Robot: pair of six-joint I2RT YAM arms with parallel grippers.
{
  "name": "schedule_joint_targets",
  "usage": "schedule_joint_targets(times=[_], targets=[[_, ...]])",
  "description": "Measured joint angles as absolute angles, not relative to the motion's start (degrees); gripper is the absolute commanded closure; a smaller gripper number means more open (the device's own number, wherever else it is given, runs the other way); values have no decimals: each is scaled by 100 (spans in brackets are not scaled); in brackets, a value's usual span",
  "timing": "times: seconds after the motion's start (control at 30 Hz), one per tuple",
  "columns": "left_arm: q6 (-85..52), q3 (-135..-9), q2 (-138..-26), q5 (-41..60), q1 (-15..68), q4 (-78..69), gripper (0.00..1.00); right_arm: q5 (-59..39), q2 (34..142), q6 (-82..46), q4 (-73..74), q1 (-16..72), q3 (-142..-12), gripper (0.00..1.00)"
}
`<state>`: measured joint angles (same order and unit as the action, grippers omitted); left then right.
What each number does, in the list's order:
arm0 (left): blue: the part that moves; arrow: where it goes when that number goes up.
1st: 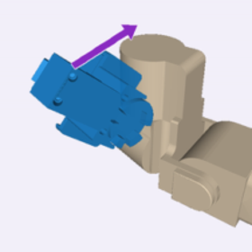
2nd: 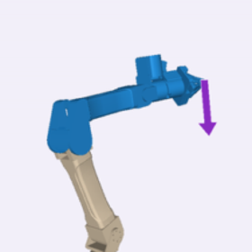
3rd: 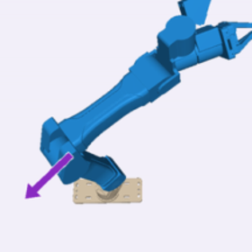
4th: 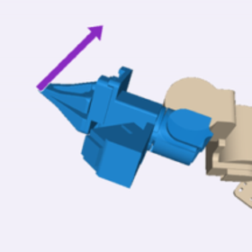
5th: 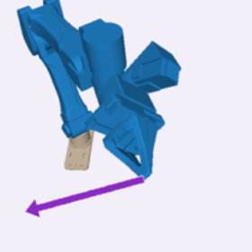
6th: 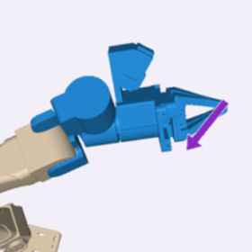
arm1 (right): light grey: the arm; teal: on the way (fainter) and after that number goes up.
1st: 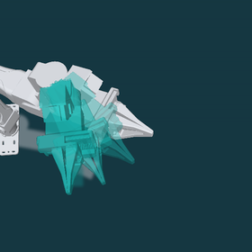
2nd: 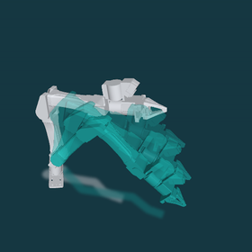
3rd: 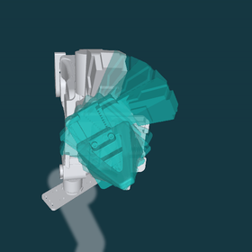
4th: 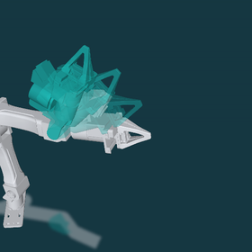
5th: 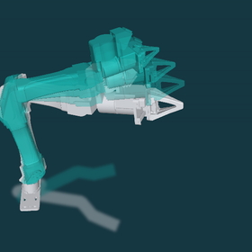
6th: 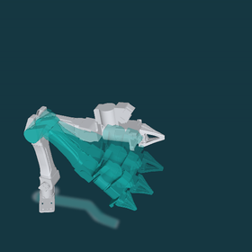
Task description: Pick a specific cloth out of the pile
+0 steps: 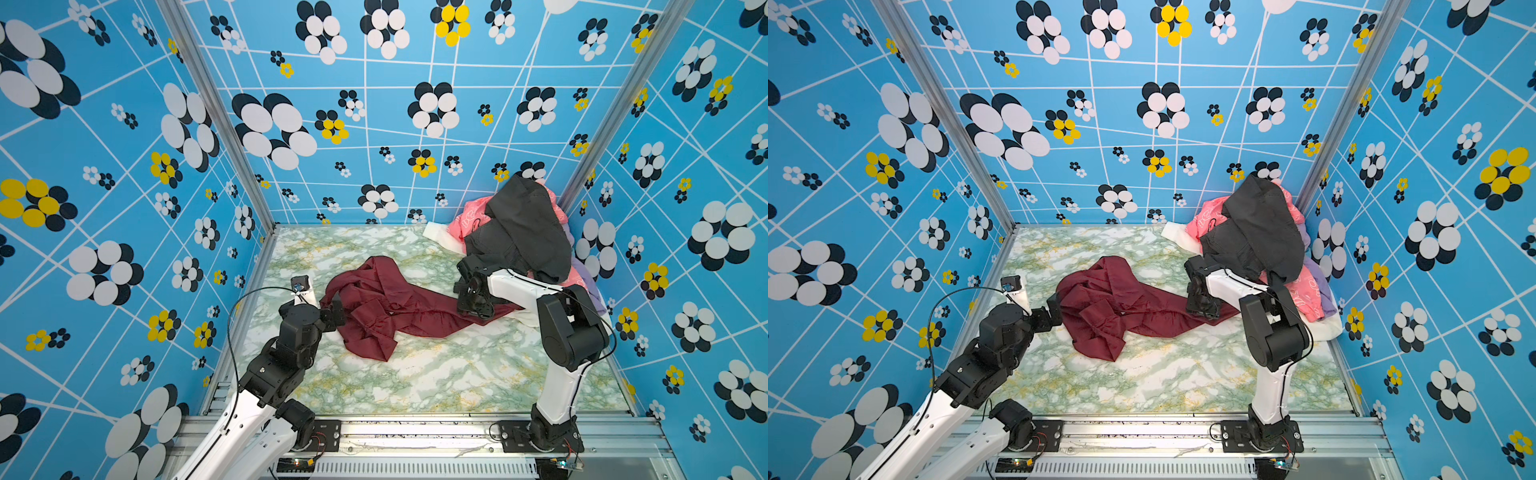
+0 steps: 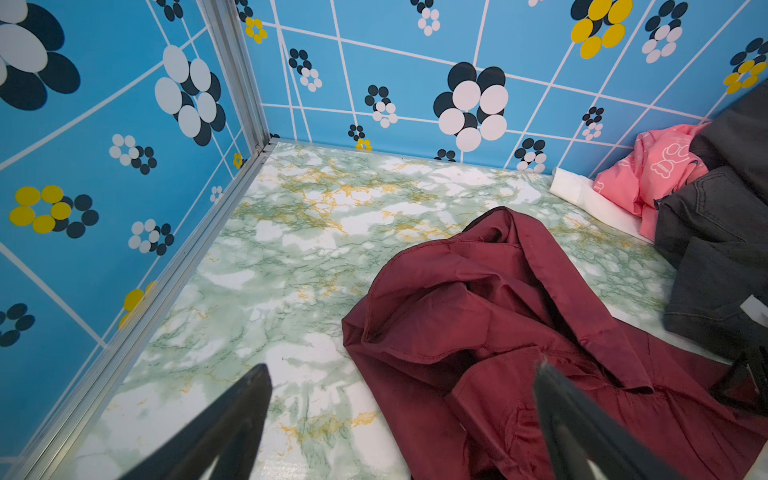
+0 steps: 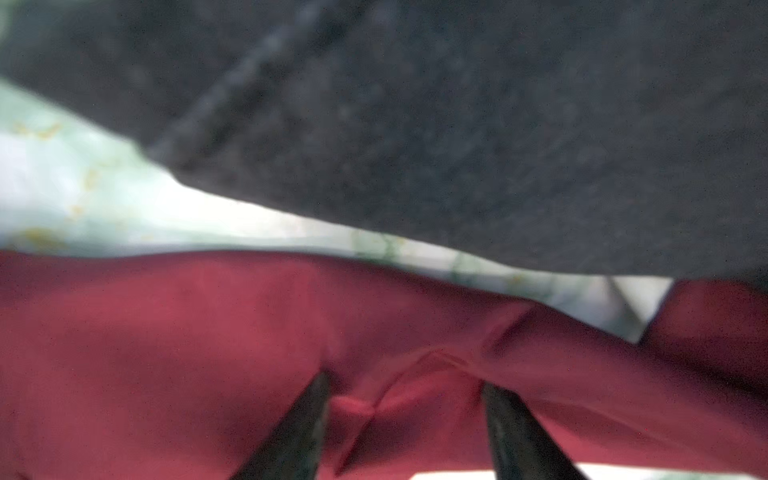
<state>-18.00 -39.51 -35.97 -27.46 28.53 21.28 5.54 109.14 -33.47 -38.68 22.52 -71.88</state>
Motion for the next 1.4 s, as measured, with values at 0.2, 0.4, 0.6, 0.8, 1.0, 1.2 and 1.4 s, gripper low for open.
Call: schedule_joint_targets(times=[0.2, 0.4, 0.6, 0.8, 1.0, 1.2, 1.4], targets=[[-1800, -3951, -3581, -2768, 2853, 2154, 1, 565, 10962, -3380, -3850, 2351, -7238, 93], [-1798, -3951, -3505, -2792, 2853, 2231, 1, 530, 10960, -3393, -3826, 2351, -7231, 100], [-1800, -3951, -3489, -2810, 2853, 2233, 1, 504, 10825, -3393, -3828, 2421, -7194, 100], [-1800, -3951, -3489, -2810, 2853, 2235, 1, 727, 9968, -3387, -3964, 2799, -7415, 100], [-1800, -3951, -3450, -2812, 2853, 2233, 1, 991, 9076, -3352, -3957, 3024, -7981, 100], [-1800, -3951, -3387, -2834, 2853, 2235, 1, 1017, 8672, -3177, -3771, 3282, -8246, 100], [-1800, -3951, -3286, -2853, 2853, 2237, 1, 672, 8674, -2877, -3312, 3688, -8722, 100]])
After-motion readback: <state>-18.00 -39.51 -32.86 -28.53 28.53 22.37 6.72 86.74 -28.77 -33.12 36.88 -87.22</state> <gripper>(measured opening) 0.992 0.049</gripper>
